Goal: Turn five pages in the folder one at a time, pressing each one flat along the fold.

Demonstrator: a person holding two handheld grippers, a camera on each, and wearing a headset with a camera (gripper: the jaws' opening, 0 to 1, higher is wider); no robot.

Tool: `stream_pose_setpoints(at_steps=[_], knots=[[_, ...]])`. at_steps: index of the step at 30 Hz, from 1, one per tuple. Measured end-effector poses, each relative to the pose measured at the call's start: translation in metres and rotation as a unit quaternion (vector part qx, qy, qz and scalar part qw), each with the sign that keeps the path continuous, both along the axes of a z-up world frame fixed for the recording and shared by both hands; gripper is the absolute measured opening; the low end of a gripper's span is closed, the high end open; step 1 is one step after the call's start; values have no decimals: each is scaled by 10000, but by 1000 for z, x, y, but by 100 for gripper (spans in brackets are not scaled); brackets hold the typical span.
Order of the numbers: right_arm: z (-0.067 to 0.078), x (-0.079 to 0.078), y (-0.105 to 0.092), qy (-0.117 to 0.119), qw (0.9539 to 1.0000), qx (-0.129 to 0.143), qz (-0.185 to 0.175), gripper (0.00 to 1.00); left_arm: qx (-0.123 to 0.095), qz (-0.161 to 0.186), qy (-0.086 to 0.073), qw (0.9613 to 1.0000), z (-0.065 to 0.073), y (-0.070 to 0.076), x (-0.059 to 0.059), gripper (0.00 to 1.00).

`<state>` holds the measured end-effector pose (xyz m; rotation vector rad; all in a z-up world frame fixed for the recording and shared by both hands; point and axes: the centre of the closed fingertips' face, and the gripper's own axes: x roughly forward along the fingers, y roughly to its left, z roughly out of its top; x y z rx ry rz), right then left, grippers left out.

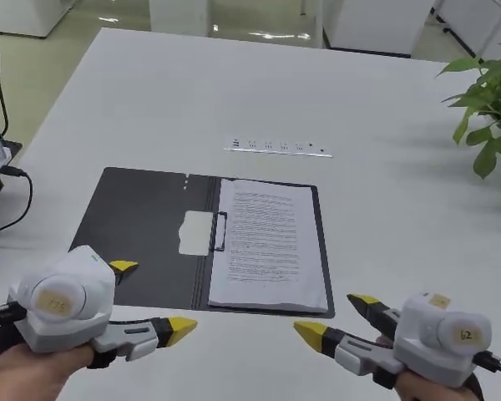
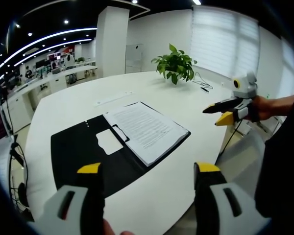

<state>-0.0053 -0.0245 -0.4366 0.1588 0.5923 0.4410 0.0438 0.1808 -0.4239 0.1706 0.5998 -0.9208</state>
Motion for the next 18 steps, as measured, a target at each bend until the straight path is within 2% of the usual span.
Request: stream_pose_setpoints(at_steps=[4, 9, 18], knots=[[-2, -2, -5, 13, 10000, 9, -69, 69, 38, -112, 4, 9999, -1, -5, 1, 74], [-5, -5, -8, 80, 9998, 29, -151, 68, 40, -212, -12, 9998, 0, -11, 8, 74], [-8, -7, -14, 136, 9995, 120, -272, 66, 125, -613, -46, 9980, 0, -37, 14, 72]])
